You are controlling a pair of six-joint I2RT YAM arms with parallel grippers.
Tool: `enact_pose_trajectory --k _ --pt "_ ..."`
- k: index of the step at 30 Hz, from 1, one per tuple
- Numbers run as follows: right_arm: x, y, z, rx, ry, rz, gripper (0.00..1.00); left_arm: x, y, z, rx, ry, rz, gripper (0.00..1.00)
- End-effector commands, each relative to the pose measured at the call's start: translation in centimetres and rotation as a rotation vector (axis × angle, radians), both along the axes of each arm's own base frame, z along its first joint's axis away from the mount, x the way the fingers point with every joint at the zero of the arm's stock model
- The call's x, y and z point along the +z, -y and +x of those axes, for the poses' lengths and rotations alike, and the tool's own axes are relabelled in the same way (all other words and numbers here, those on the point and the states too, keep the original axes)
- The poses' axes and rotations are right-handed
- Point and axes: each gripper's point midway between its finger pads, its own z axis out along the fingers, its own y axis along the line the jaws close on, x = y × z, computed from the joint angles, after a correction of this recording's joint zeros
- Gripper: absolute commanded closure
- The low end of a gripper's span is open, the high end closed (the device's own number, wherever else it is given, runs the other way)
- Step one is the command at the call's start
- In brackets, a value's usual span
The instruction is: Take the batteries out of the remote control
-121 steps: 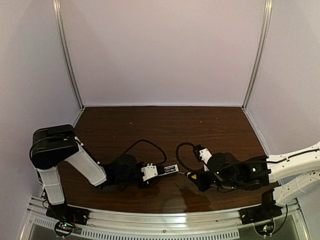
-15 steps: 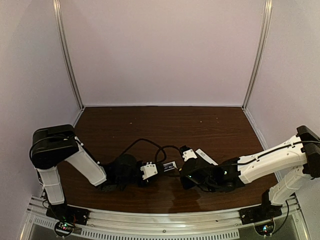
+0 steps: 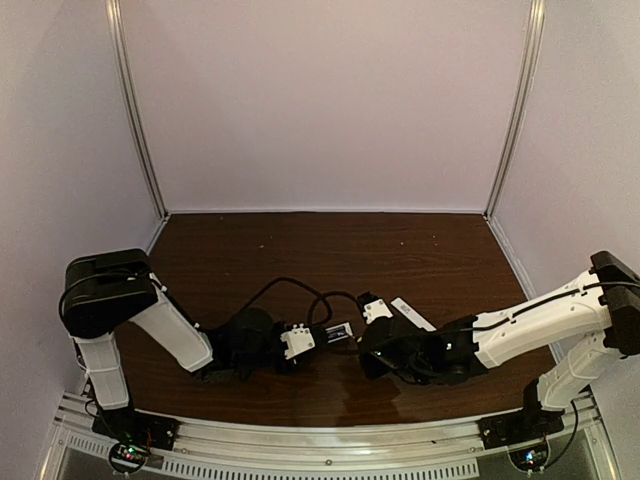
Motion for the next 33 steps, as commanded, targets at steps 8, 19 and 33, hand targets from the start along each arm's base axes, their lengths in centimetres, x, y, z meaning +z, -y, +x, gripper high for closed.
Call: enact_pose_trajectory --k 8,19,33 --pt "0.5 -1.3 -0.1 0.048 -0.015 0.061 1.0 1.7 0.9 0.0 -0.024 0.032 -0.06 1.0" --pt "0.3 -1.4 -0.7 0.093 -0.048 0.121 1.0 1.8 1.0 -0.3 -0.038 0.029 -0.065 1.0" --pt "0.7 -1.4 -1.2 0.116 -0.062 0.168 1.0 2.0 0.9 -0.4 -0.044 0.03 -0.071 1.0"
